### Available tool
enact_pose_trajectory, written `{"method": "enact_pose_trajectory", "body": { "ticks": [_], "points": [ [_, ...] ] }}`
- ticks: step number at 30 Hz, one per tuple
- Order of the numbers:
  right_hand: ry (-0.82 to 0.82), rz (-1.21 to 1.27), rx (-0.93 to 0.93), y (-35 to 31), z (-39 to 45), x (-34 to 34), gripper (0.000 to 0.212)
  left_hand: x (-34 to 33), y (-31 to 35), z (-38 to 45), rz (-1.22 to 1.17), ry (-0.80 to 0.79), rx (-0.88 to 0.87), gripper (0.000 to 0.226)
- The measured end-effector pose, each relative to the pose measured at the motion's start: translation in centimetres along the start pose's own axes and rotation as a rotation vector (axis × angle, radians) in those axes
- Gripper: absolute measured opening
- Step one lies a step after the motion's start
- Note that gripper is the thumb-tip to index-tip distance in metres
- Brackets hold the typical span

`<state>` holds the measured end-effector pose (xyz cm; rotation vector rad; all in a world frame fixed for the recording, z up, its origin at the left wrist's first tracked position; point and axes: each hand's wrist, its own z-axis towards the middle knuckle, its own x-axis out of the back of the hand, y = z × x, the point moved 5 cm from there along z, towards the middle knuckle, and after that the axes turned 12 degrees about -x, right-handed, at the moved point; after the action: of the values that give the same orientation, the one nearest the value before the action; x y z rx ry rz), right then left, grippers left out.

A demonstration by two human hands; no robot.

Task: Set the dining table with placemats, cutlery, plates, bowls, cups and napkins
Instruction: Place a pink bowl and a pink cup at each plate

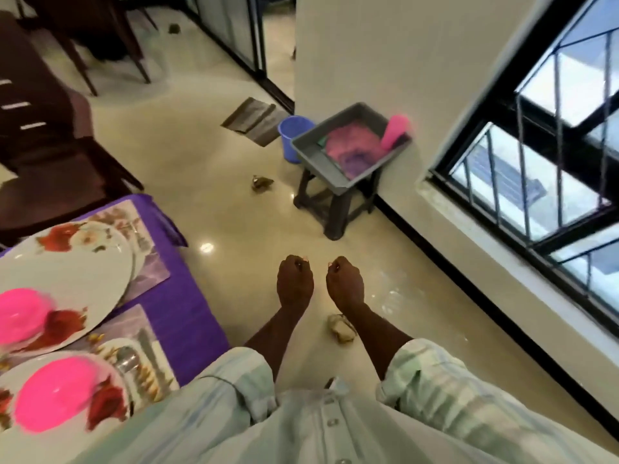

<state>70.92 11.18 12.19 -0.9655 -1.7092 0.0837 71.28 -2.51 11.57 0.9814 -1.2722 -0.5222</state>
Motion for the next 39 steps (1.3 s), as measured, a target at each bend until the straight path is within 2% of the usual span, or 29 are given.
{"method": "enact_pose_trajectory", "body": {
  "ticks": [4, 10, 15, 23, 27, 34, 39],
  "points": [
    [0.014, 0.03, -0.097, 2.3, 4.5, 2.7, 0.02, -6.1, 2.1, 2.0, 0.106, -0.185, 0.032, 0.018],
    [-0.026, 0.034, -0.188, 2.4, 11.4, 2.9, 0.016, -12.0, 3.5, 7.0, 0.201, -0.384, -0.082, 0.028],
    [0.013, 0.042, -0.223, -0.8, 20.3, 4.5, 0.017, -15.9, 6.2, 16.8, 0.226, -0.476, -0.163, 0.035],
    [0.013, 0.14, -0.3, -11.3, 34.0, 7.9, 0.022, -18.6, 10.6, 33.4, 0.28, -0.518, -0.156, 0.037],
    [0.001, 0.115, -0.254, -13.6, 39.8, 9.5, 0.021, -21.1, 11.7, 38.9, 0.28, -0.539, -0.146, 0.034],
    [-0.136, 0.04, -0.172, -16.2, 53.7, 11.1, 0.028, -28.6, 14.7, 47.0, 0.286, -0.496, -0.128, 0.037],
    [-0.144, 0.094, -0.08, -17.3, 63.1, 15.0, 0.03, -35.4, 18.6, 51.4, 0.247, -0.456, 0.004, 0.035]
  ]
}}
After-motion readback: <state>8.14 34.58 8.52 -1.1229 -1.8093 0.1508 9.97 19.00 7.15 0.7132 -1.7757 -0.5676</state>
